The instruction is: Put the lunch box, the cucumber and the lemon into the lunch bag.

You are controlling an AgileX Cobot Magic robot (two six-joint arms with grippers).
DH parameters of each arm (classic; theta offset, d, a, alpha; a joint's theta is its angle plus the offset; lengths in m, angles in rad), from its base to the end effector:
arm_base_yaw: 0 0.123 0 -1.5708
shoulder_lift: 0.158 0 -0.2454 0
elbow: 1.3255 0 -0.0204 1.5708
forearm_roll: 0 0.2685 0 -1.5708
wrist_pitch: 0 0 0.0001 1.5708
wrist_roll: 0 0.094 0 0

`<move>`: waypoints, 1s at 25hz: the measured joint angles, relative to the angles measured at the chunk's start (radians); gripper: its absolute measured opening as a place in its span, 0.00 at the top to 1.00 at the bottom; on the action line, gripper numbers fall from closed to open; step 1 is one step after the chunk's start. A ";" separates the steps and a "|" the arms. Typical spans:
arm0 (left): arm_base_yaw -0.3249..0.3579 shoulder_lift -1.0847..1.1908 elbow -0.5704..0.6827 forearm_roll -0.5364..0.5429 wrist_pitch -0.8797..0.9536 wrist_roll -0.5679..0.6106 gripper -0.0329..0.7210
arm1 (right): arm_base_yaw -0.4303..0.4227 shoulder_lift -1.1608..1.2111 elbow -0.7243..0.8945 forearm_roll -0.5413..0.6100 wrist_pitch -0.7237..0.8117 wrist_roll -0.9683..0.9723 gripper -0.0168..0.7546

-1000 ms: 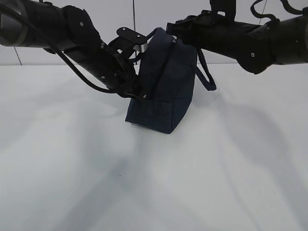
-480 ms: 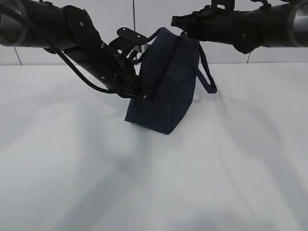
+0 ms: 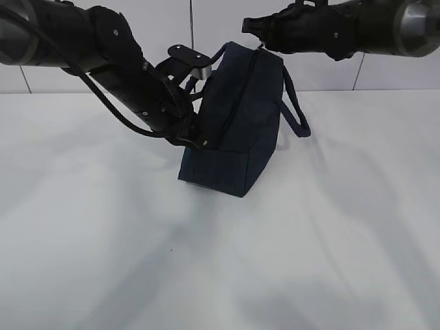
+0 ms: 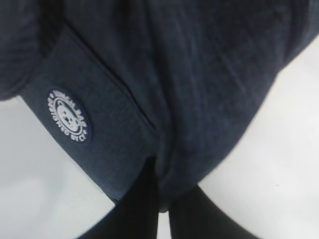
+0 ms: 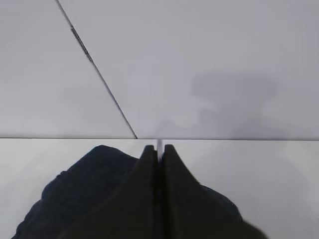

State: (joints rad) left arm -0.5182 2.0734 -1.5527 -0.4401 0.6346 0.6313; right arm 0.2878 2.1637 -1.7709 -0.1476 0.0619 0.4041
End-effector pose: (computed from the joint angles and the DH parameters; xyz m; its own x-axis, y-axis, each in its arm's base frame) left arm 0.3794 -0.2437 0.1449 -0.5563 0.6130 -0.5610 0.7693 0.6352 -0.0688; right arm 0.4963 0.1460 0.2073 -0.4026 0.1457 -0.9037 -0.1793 0.9556 0.2339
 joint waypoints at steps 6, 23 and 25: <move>0.000 -0.006 0.000 -0.013 0.048 0.002 0.96 | 0.000 0.001 -0.008 0.002 0.043 0.000 0.97; 0.000 -0.010 -0.006 -0.033 0.198 0.002 0.96 | 0.000 0.024 -0.109 0.009 0.166 0.002 0.97; 0.000 -0.010 -0.006 -0.035 0.208 -0.002 0.96 | 0.000 0.024 -0.111 0.012 0.175 0.002 0.97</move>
State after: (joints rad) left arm -0.5182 2.0630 -1.5584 -0.4751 0.8427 0.6289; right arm 0.2878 2.1877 -1.8815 -0.1359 0.2370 0.4064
